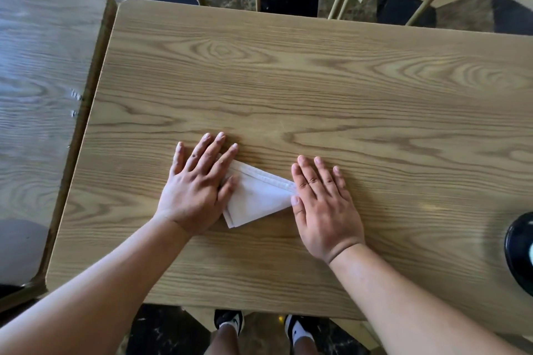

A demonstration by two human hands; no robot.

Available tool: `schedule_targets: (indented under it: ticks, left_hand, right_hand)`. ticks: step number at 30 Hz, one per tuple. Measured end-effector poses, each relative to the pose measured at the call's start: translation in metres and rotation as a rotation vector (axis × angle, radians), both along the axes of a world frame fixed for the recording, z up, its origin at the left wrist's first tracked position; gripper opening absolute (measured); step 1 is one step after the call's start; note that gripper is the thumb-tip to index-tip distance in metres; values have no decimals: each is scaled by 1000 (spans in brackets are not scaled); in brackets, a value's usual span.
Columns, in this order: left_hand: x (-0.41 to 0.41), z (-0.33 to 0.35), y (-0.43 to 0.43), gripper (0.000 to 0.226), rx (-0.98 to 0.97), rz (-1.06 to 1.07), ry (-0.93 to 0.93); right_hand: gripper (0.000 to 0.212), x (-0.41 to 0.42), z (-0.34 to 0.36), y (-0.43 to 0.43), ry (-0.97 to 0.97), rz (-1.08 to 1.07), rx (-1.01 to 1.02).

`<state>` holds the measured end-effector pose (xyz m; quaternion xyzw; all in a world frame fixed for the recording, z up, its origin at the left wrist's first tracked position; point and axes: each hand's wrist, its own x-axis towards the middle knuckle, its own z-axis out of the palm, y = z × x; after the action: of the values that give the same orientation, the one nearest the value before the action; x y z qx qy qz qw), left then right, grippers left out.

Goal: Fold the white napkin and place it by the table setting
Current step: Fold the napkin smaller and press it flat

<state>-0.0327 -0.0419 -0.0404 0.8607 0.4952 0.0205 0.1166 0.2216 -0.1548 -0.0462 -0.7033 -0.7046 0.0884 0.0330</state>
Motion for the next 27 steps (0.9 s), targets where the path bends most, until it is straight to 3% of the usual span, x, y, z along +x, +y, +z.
schedule_targets:
  ticks: [4,8,11,17,27]
  left_hand:
    - [26,14,-11,64,102,55,-25]
    - [76,9,-43,54,88,-229,-197]
    - [70,-6,-43,58,67,-320,-211]
    - [-2,-6,8,62,61,-171,-104]
    - [-4,-1,10,55,-5,-181,-151]
  right_hand:
    - [59,0,-1,1,-21,-10,33]
    - [60,2,-4,2,-28,12,36]
    - [64,2,-2,1,-61,17,17]
    - [59,-1,3,2,-42,-3,18]
    - [59,0,2,1,-29,7,34]
